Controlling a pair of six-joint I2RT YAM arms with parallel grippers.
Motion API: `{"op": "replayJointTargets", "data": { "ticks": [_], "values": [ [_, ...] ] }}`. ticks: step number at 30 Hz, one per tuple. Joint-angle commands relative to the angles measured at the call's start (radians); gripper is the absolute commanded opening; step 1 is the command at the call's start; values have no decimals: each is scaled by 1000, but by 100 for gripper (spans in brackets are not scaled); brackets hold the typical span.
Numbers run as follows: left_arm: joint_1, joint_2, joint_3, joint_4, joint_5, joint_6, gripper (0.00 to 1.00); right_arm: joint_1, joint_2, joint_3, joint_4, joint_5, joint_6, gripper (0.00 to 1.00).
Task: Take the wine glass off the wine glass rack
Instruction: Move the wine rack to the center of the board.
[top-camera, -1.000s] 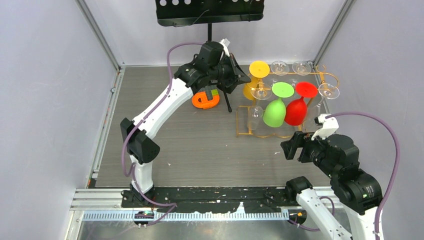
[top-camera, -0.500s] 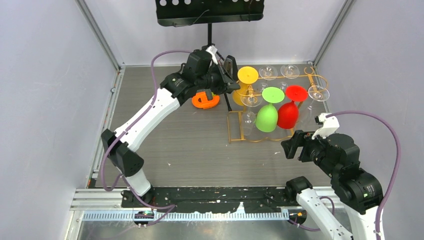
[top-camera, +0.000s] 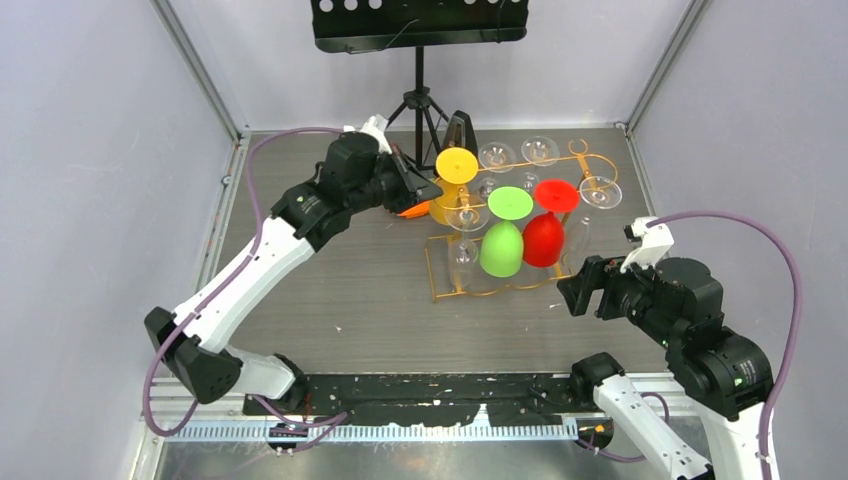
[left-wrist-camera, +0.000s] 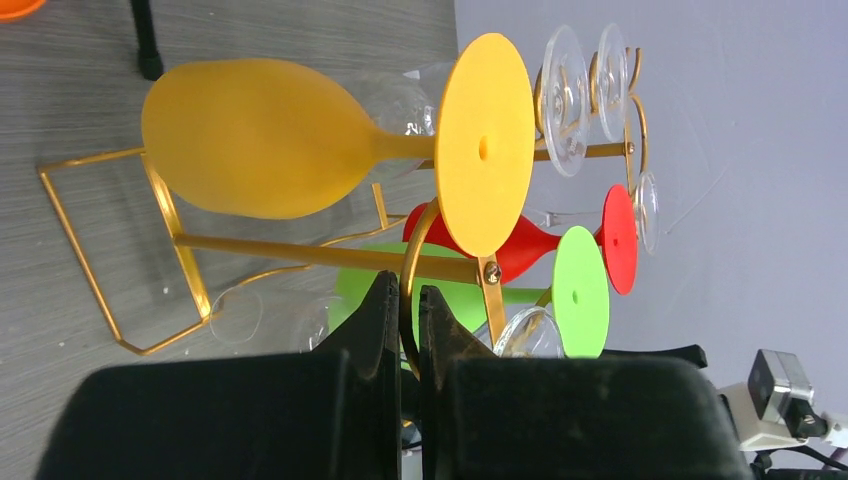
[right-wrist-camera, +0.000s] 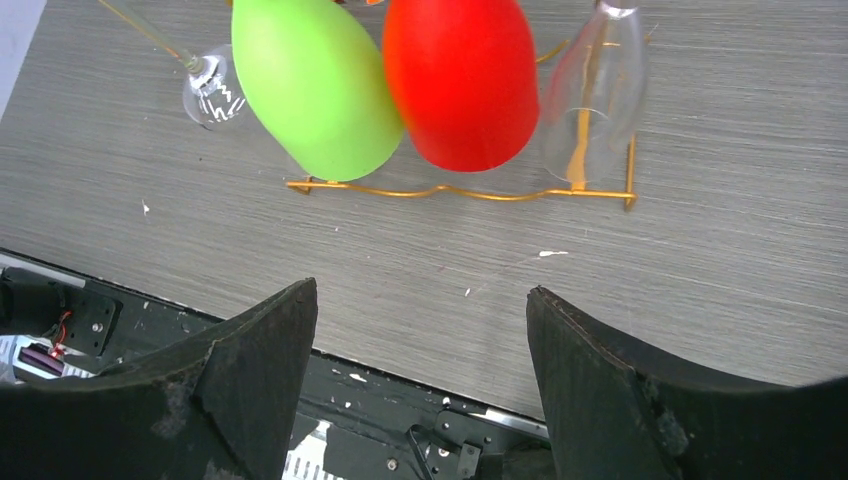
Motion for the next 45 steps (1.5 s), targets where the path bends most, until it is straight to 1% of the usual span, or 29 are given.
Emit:
{"op": "replayJointTargets", "data": {
  "ticks": [1, 7, 10, 13, 18, 23, 27, 29, 30, 31, 32, 33, 34, 35, 37, 38, 41, 43, 45],
  "values": [
    [18, -135, -39, 139, -81, 21, 0, 11, 21, 58, -14, -12, -30, 83],
    [23, -245, -125, 121, -120, 39, 0, 12, 49, 90, -49, -6, -22, 83],
    [22, -289, -156, 111, -155, 51, 0, 12, 64, 116, -73, 42, -14, 83],
    [23, -321, -174, 92, -162, 57, 0, 12, 90, 150, -92, 88, -6, 83],
    [24, -395, -248, 98, -172, 53, 0, 12, 139, 186, -126, 132, 12, 81],
    [23, -441, -256, 64, -199, 74, 0, 11, 179, 246, -124, 178, 22, 81],
    [24, -449, -243, 47, -200, 94, 0, 12, 226, 265, -97, 241, 29, 78],
    [24, -448, -233, 36, -201, 109, 0, 12, 248, 271, -75, 261, 35, 73],
    [25, -449, -230, 31, -202, 116, 0, 12, 263, 275, -68, 266, 36, 68],
    [25, -450, -228, 27, -204, 122, 0, 13, 270, 282, -53, 273, 42, 65],
    [26, -451, -227, 23, -208, 127, 0, 12, 284, 292, -45, 276, 45, 60],
    [29, -453, -228, 18, -210, 131, 0, 12, 291, 297, -32, 287, 50, 57],
    [33, -454, -228, 17, -208, 134, 0, 11, 304, 306, -25, 293, 54, 50],
    [36, -456, -229, 16, -206, 137, 0, 11, 311, 310, -10, 301, 58, 48],
    [44, -456, -232, 15, -193, 140, 0, 12, 332, 321, 8, 312, 62, 36],
    [48, -456, -233, 17, -188, 142, 0, 12, 346, 328, 14, 318, 63, 33],
    [57, -452, -244, 29, -160, 144, 0, 10, 382, 346, 40, 344, 64, 21],
    [64, -448, -255, 42, -136, 143, 0, 10, 403, 364, 52, 361, 65, 18],
    [70, -439, -262, 57, -106, 140, 0, 9, 421, 383, 63, 384, 61, 18]
  ]
}}
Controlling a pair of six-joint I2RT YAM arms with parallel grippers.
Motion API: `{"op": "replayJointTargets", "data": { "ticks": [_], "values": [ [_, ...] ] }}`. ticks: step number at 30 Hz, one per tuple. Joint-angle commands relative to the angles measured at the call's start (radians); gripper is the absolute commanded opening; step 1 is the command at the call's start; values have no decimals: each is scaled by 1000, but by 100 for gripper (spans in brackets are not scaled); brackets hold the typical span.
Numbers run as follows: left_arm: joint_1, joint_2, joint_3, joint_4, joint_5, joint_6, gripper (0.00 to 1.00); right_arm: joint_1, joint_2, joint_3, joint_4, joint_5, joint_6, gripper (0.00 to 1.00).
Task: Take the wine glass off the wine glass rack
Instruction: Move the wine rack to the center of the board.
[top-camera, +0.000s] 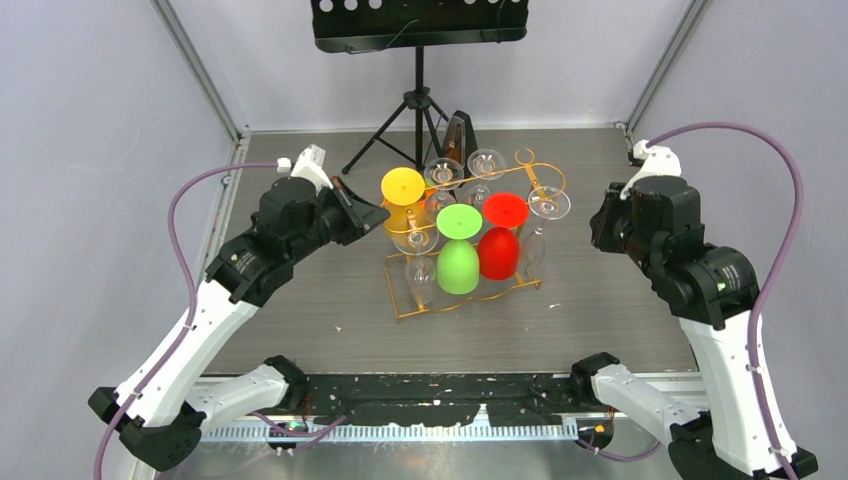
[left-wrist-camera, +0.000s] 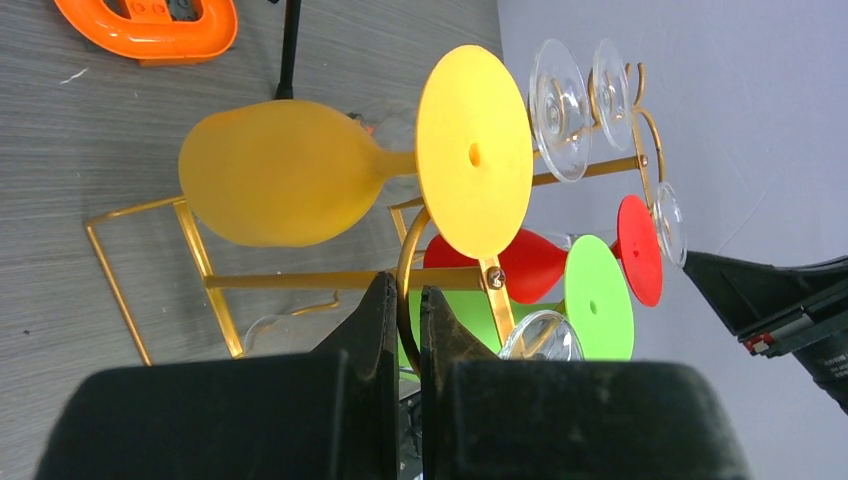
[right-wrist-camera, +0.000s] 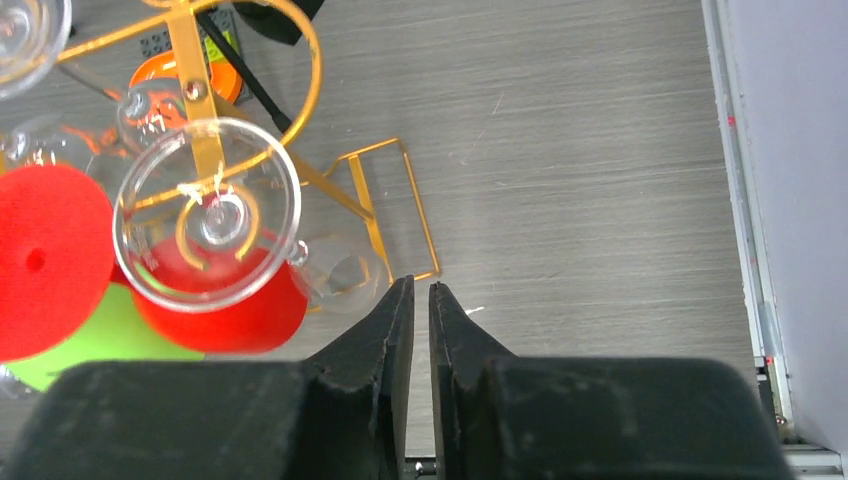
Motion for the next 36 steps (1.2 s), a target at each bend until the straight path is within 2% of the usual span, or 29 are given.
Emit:
{"op": "replayJointTargets", "data": {
  "ticks": [1, 7, 10, 13, 22, 25, 36],
  "values": [
    [18, -23, 17, 133, 60, 55, 0, 0, 38, 70, 90, 76, 5, 18],
    [20, -4, 8, 155, 112, 45, 0, -25, 90, 103, 128, 74, -9, 18],
    [19, -1, 10, 157, 120, 48, 8, -51, 109, 97, 148, 47, -9, 17],
    [19, -4, 11, 153, 119, 51, 12, -78, 124, 89, 171, 22, -11, 17],
    [19, -5, 7, 148, 121, 52, 8, -119, 178, 70, 204, -104, 8, 17],
    [19, -7, 10, 147, 122, 52, 15, -129, 191, 67, 210, -128, 13, 17],
    [20, 8, 32, 149, 144, 58, 28, -165, 225, 52, 228, -205, 30, 17]
  ]
}}
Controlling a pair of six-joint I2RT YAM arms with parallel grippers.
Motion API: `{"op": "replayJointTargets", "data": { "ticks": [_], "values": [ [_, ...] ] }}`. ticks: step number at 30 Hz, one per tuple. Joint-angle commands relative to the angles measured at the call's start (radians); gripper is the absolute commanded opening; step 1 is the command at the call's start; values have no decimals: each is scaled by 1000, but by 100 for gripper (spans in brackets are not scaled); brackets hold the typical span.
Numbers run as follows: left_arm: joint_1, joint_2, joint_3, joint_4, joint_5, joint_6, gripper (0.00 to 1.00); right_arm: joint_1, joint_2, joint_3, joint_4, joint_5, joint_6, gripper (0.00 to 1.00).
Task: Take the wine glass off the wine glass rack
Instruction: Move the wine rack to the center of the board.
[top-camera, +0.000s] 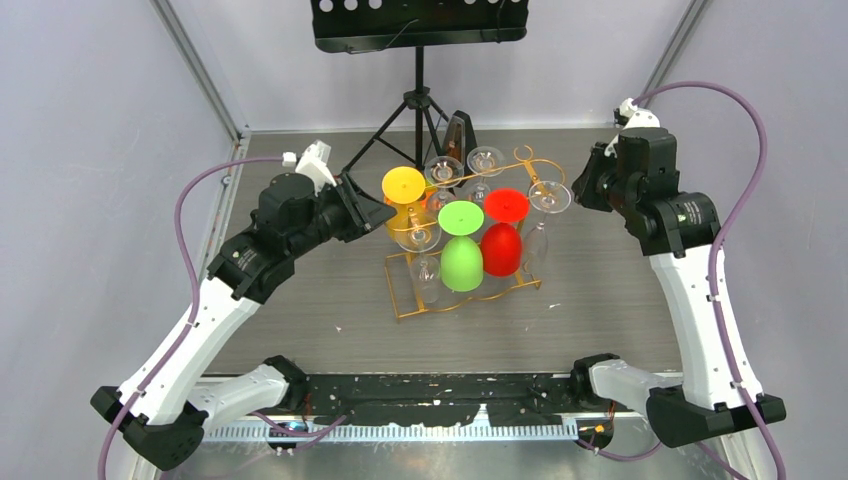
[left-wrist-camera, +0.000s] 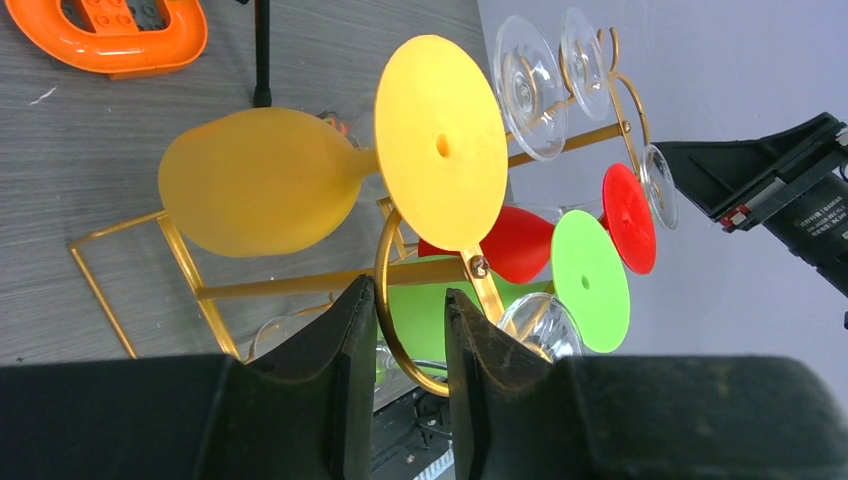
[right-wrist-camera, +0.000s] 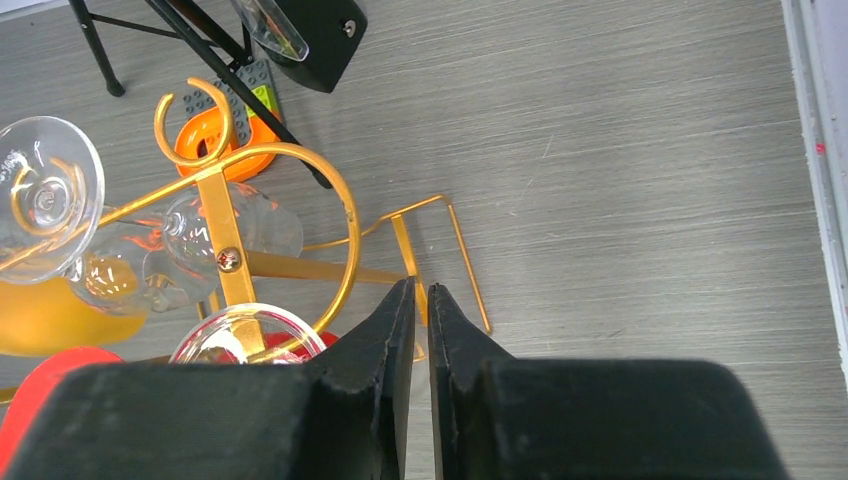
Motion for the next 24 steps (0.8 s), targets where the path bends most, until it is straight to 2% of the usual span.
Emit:
{"op": "replayJointTargets", "data": {
  "ticks": [1, 24],
  "values": [
    [-1, -2, 39, 114, 50, 9, 29, -12, 11, -7, 58, -55, 18, 17],
    [0, -5, 60, 65, 37, 42, 38, -38, 48, -31, 103, -167, 48, 16]
  ]
}}
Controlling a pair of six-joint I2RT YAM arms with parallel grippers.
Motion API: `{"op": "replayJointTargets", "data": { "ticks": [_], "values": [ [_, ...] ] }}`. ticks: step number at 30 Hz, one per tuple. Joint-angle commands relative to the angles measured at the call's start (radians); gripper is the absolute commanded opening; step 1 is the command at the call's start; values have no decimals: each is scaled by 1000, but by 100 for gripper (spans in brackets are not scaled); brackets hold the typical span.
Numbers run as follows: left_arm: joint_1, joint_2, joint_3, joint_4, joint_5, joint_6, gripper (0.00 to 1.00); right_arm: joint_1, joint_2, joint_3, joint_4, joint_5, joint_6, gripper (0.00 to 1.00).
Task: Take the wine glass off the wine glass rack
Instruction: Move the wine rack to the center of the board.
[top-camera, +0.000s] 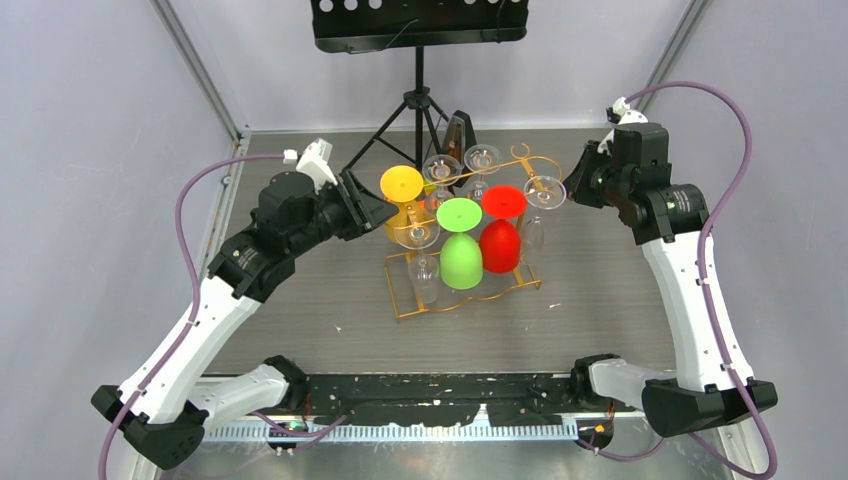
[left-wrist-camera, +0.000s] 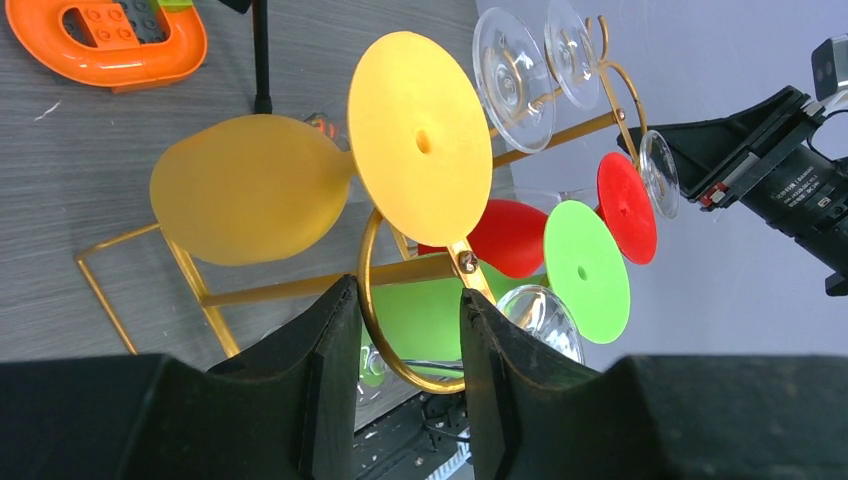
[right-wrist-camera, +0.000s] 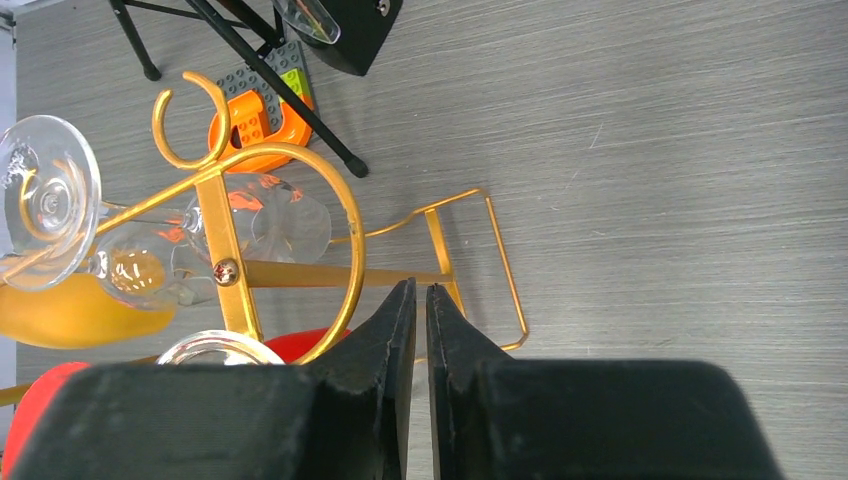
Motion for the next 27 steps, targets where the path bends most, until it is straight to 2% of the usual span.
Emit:
{"op": "replayJointTargets", "data": {
  "ticks": [1, 27],
  "values": [
    [-1, -12, 58, 48, 26, 19, 38, -2, -1, 5, 50, -34, 14, 16],
    [43, -32, 75, -3, -29, 76, 48, -26, -128, -96, 48, 45, 14, 16]
  ]
}}
